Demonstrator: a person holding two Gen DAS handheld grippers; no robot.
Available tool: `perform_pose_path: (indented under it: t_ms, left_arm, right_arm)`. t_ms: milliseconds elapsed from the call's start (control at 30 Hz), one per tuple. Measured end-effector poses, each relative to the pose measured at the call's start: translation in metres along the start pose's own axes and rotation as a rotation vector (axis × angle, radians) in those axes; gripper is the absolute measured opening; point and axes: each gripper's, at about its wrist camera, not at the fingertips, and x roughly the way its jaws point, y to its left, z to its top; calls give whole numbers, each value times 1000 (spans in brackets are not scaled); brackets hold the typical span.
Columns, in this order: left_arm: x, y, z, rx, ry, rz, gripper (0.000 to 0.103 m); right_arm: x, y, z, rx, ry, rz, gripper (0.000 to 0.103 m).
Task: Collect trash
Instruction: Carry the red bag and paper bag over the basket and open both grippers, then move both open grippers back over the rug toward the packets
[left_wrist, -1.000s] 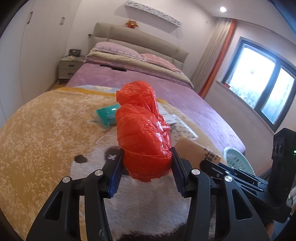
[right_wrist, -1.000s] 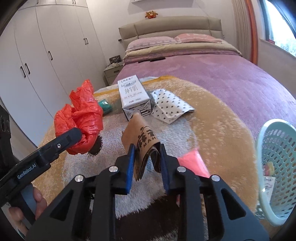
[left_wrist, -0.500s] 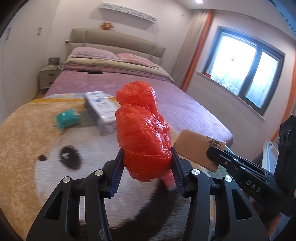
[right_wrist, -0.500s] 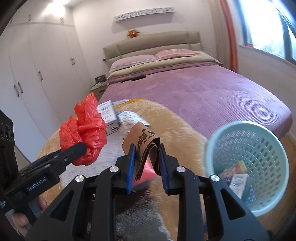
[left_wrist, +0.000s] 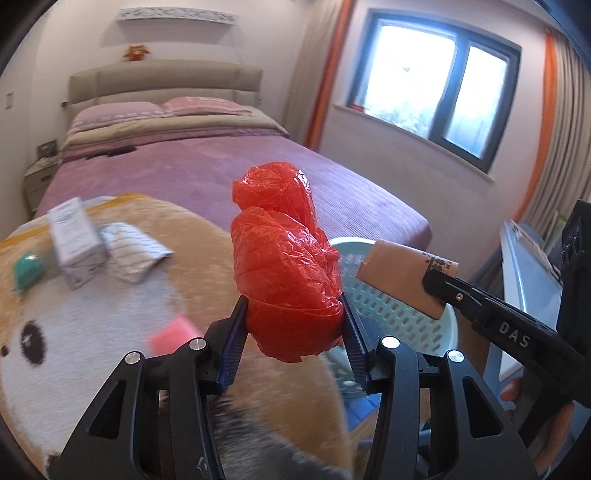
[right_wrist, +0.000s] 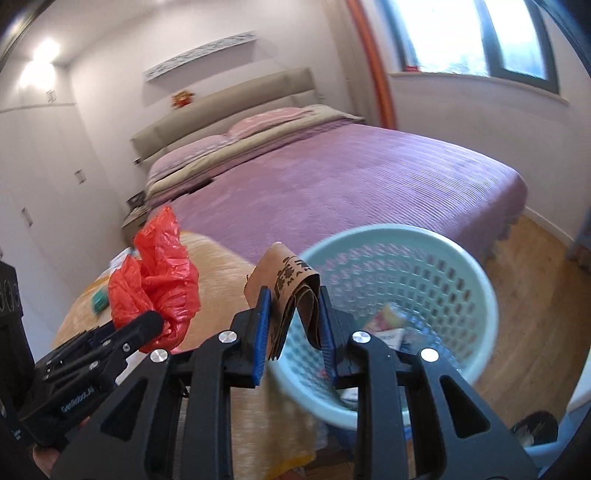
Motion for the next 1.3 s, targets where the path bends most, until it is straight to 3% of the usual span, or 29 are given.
perform_pose_path:
  t_ms: [233, 367, 567, 667, 700, 767, 867, 1067, 1300]
  left_arm:
    - [40, -25, 4, 38, 82, -67, 46]
    - [67, -29, 6, -29, 161, -176, 46]
    - [101, -31, 4, -75, 233, -220, 46]
    - [112, -35, 3, -64, 247, -199, 49]
    - [113, -37, 2, -53, 248, -195, 52]
    - [111, -39, 0, -33, 244, -193, 67]
    - [100, -38, 2, -33, 226, -219, 74]
    - [56, -30, 3, -34, 152, -238, 77]
    - [2, -7, 5, -57, 55, -210, 79]
  right_arm:
    - [14, -45, -1, 88, 15, -75, 22]
    - [23, -61, 0, 96, 16, -132, 22]
    - [37, -80, 3, 116, 33, -184, 24]
    - [44, -83, 1, 128, 45, -204, 32]
    - [47, -86, 0, 137, 53, -211, 48]
    - [51, -92, -2, 164, 68, -198, 54]
    - [53, -98, -6, 197, 94, -172, 54]
    - [35, -85, -12, 180, 86, -158, 57]
    - [16, -32, -9, 79, 56, -96, 58]
